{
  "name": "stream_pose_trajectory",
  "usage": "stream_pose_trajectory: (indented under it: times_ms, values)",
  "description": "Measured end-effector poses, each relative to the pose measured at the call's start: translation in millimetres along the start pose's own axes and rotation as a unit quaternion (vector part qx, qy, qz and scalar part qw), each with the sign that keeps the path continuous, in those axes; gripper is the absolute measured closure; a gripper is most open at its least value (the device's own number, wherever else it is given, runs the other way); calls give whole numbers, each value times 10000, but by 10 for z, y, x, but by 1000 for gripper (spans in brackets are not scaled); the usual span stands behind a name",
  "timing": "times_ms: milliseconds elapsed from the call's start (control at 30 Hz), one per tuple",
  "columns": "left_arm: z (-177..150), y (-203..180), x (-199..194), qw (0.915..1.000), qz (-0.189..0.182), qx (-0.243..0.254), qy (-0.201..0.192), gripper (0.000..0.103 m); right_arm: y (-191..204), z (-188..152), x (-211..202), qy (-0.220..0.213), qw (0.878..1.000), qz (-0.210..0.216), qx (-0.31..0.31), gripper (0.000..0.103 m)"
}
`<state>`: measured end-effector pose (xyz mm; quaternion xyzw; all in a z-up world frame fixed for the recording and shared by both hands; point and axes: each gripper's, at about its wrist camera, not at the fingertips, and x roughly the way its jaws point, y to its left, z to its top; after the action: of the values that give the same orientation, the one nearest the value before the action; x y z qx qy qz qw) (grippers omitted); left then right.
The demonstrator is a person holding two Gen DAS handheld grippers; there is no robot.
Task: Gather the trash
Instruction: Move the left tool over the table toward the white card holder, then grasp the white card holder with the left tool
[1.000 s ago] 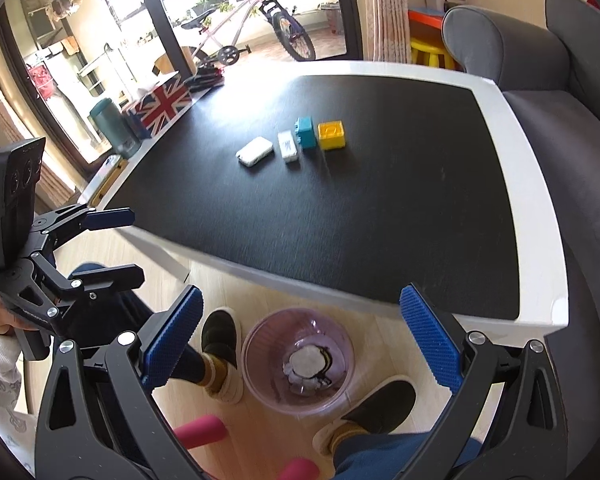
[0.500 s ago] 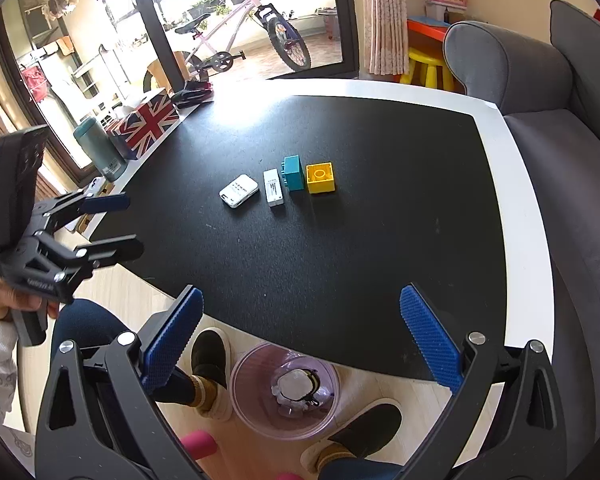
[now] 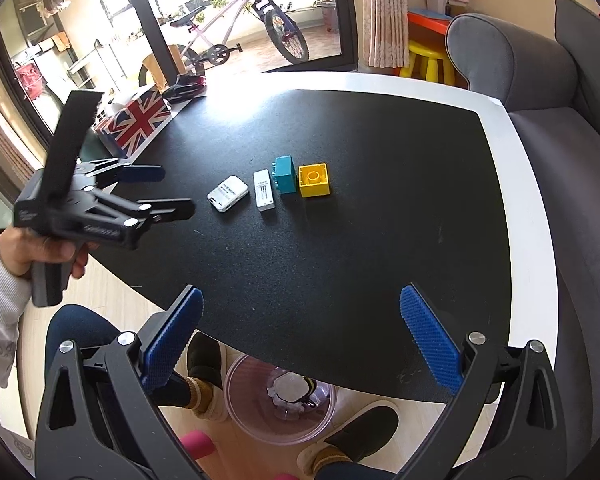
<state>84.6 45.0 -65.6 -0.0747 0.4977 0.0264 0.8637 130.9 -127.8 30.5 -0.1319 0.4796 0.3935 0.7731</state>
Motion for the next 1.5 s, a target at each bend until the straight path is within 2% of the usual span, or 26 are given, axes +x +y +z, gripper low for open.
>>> stream_pose_trajectory:
  times_ms: [400,667,1033,1067,1133,1200,1233,1300,1500]
  values:
    - [124,109,498,9983,238,9,523,8,-117,-33,131,143,9998,-31,144,6]
    - [74,146,604,9977,321,-40,603,8,-112,-33,197,192,9997,-6,153,6]
    - [10,22,582,9975,518,127,463,8,-110,-35,241,222,9997,19,136,6]
    - [2,8,569,9976,519,132,440,11,-110,-34,248,227,9997,21,133,6]
    - [-1,-22,540,9979,503,167,371,21,-111,-33,261,237,9996,28,130,6]
    - [4,-58,511,9980,511,163,330,37,-103,-23,268,249,9996,25,126,6]
    - [8,-80,496,9980,509,161,325,40,-102,-21,271,252,9996,26,123,6]
    - [21,-107,471,9981,503,162,303,64,-97,-13,272,244,9996,30,114,6]
    - [50,-55,477,9981,491,99,347,64,-102,21,282,225,9997,15,86,6]
